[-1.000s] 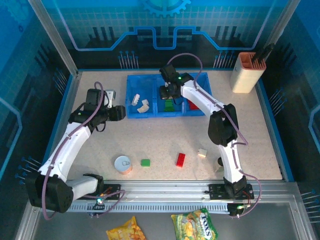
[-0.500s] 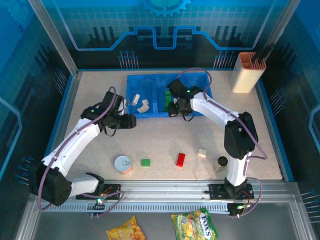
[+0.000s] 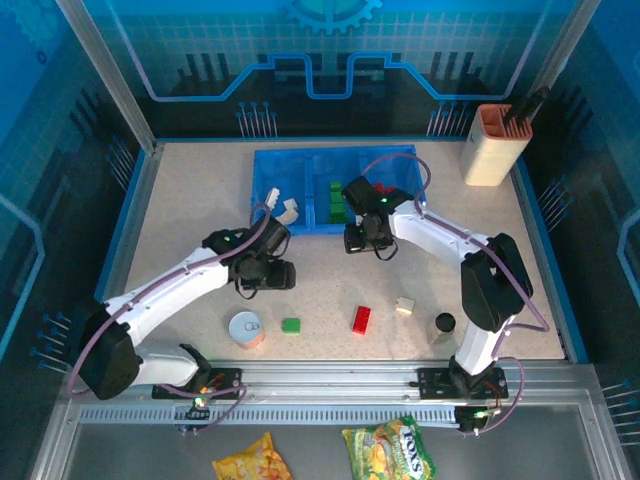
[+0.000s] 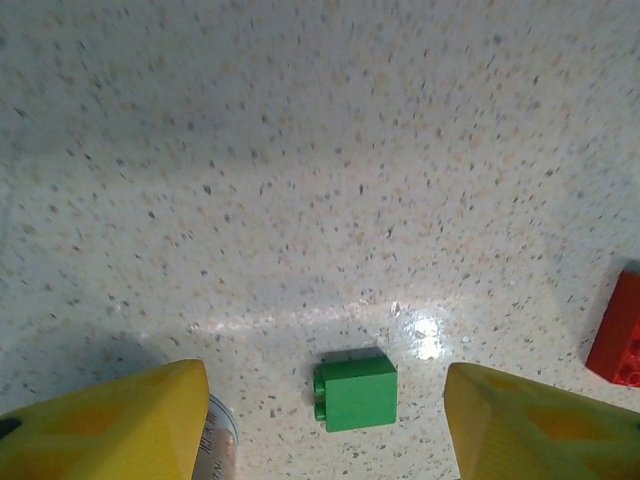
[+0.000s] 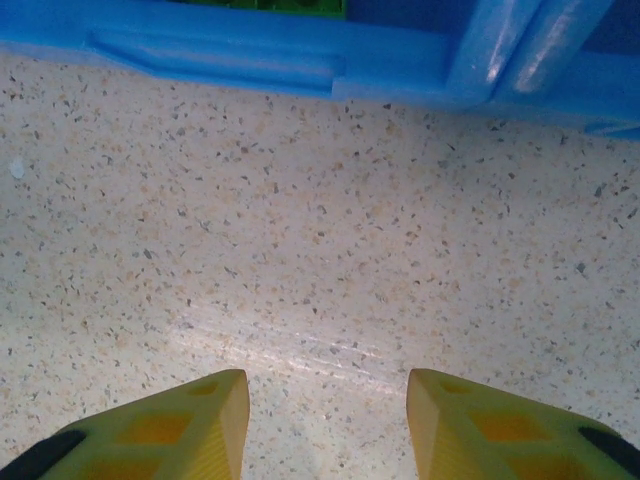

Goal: Sort the legos into containers by color
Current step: Pick up the lego from the middle-left of the table.

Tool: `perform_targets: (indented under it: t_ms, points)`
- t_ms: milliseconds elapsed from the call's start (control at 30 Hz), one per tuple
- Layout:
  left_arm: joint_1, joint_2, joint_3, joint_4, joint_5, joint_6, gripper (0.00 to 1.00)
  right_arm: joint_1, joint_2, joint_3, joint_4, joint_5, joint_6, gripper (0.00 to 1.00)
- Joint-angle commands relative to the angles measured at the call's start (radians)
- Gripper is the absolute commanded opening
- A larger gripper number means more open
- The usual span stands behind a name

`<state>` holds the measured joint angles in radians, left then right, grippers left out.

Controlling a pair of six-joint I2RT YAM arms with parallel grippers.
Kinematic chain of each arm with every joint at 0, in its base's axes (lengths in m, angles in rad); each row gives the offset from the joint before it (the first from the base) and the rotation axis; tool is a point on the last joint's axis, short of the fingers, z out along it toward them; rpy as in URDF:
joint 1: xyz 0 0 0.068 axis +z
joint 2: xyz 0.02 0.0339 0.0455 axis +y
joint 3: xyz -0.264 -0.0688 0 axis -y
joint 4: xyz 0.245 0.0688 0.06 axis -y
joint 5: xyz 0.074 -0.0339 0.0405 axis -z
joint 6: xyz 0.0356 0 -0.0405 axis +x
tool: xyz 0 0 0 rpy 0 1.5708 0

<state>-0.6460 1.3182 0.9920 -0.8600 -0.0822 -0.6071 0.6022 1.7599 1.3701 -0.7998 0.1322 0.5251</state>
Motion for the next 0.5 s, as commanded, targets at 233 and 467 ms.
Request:
perform_targets:
  t_ms: [233, 467]
  points:
    - [-0.136, 0.094, -0.084, 0.05, -0.015, -0.208, 0.66, 0.008, -0.051, -0.016, -0.008, -0.019, -0.005, 0.46]
    - [-0.209, 0.206, -0.077, 0.06, 0.001, -0.27, 0.68, 0.008, -0.051, -0.024, -0.004, -0.033, -0.002, 0.46]
